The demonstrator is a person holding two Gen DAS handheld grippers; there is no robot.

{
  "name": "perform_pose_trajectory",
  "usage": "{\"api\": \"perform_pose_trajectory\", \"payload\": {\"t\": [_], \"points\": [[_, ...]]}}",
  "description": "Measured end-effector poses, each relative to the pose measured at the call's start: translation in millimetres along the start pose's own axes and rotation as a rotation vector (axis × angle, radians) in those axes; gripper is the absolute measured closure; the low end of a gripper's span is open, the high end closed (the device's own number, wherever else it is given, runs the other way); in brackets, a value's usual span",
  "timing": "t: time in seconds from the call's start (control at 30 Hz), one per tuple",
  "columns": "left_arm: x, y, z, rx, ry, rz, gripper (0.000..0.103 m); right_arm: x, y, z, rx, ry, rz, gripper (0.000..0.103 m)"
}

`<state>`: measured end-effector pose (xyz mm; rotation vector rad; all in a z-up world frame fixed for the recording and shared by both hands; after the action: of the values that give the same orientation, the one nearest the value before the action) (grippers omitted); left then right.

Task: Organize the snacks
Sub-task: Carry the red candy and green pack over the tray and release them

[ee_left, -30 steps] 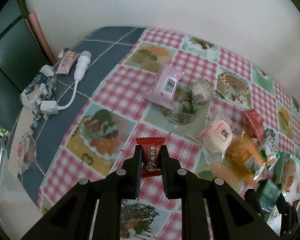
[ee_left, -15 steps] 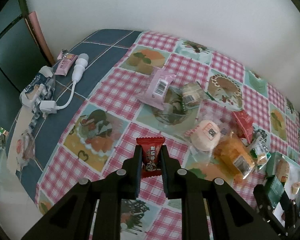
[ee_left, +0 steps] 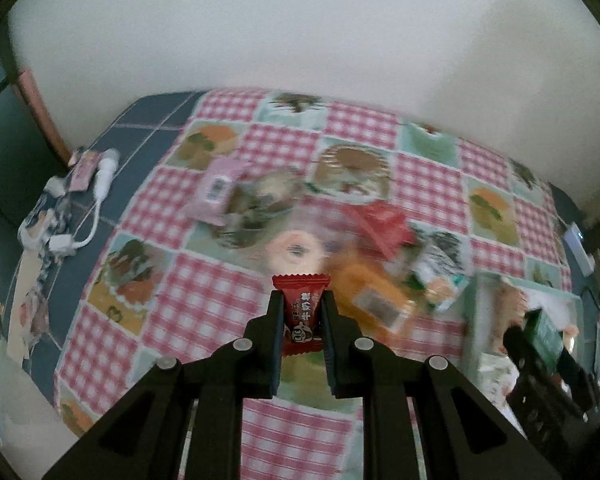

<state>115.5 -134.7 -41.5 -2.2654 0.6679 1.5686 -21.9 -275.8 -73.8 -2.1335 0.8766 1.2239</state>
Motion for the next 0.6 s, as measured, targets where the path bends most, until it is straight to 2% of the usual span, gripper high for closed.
{"api": "perform_pose_trajectory", "payload": {"t": [0.37, 0.6], "points": [[-20.4, 120.2, 34.7, 0.236, 0.03, 0.018, 0.085, -25.4, 110.7, -12.0, 0.192, 0.035, 0.028, 0.025], [-18.1, 179.0, 63.2, 0.364, 0.018, 0.016, 0.085, -35.2, 181.4, -10.8, 0.309, 0.04, 0.053, 0.025]]}}
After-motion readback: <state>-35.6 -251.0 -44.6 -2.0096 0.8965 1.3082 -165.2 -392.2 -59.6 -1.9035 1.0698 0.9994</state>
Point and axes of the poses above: each gripper's, at about its wrist camera, not at the fingertips, and x roughly the way its jaws point, y to its right, z to its underside, the point moved 10 cm from there along x, roughly the way its jaws point, and after that the axes turned 9 degrees about -y, right-handed, at the moved point
